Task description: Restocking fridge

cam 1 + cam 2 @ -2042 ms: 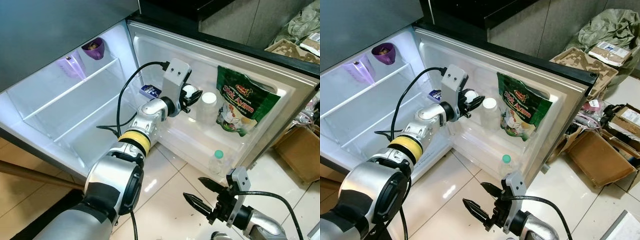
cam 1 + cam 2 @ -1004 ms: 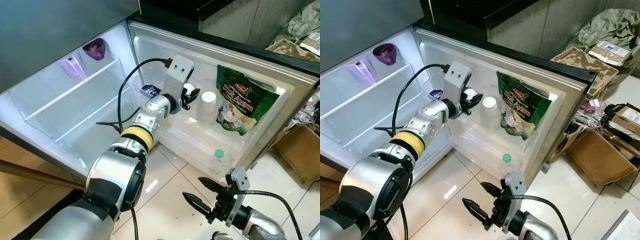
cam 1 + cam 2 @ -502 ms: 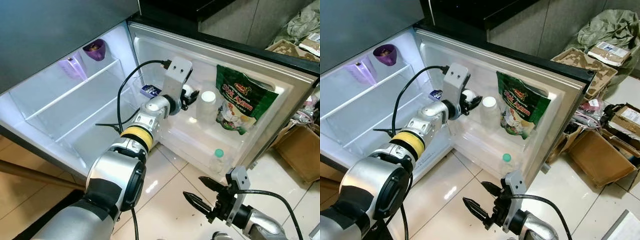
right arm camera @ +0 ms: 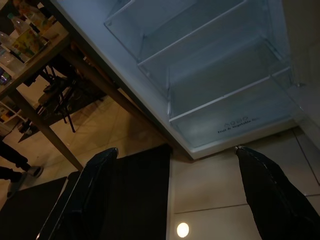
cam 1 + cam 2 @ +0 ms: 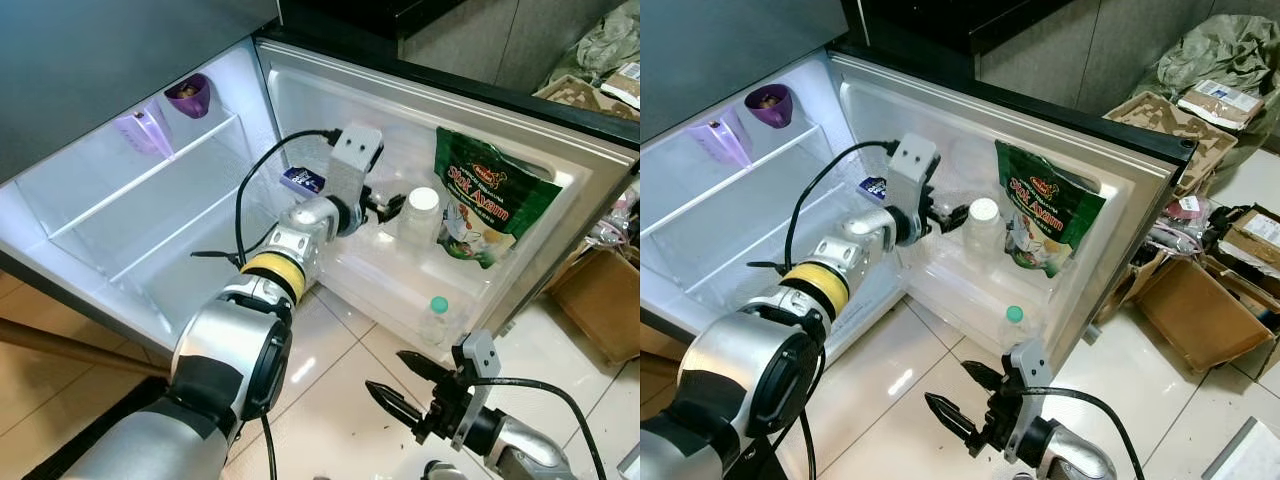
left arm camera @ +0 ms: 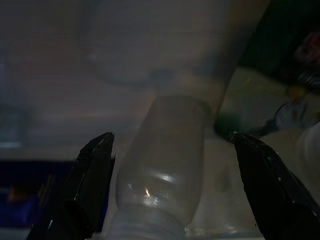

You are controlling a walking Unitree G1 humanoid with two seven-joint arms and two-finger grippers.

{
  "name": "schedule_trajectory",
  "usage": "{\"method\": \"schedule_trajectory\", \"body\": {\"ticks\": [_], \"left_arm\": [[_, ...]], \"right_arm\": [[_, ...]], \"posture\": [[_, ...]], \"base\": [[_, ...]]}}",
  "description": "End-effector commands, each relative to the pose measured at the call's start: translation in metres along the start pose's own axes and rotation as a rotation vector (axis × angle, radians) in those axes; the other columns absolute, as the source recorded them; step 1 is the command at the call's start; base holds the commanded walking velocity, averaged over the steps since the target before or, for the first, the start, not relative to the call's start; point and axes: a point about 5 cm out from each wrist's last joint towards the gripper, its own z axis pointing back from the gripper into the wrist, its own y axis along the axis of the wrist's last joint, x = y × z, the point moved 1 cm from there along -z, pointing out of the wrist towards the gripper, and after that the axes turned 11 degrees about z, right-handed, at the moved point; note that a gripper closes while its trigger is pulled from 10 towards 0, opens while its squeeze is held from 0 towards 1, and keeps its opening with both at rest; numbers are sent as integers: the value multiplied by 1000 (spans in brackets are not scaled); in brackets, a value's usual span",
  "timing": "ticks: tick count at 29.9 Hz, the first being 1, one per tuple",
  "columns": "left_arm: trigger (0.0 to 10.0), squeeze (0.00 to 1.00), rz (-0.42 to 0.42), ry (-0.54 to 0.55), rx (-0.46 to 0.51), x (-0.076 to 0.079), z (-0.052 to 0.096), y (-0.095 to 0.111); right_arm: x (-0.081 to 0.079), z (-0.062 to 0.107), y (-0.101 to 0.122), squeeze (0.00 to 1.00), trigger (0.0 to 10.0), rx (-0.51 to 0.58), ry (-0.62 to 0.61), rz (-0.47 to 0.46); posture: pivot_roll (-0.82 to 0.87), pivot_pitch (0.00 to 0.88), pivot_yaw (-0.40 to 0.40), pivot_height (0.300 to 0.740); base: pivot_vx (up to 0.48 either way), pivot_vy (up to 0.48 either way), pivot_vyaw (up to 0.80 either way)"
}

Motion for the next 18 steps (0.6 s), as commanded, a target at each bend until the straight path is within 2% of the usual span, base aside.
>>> {"method": "schedule_trajectory", "body": {"ticks": [1, 6, 12, 18], "left_arm": [[10000, 0, -21, 6, 42, -8, 5, 14], [10000, 0, -14, 3, 83, -13, 8, 27], [10000, 0, -29, -8, 151, -26, 20, 54], [10000, 0, -81, -87, 244, -30, 33, 72]], "right_arm": [[-7, 0, -6, 0, 10000, -11, 21, -29], [-7, -1, -5, 0, 10000, -10, 24, -30], [-5, -3, -5, 0, 10000, -9, 30, -29], [-5, -3, -5, 0, 10000, -10, 43, -25]], "posture": [[-124, 302, 142, 740], [-123, 296, 137, 740], [-120, 283, 132, 740], [-125, 275, 132, 740]], "base": [[0, 0, 0], [0, 0, 0], [0, 0, 0], [0, 0, 0]]}}
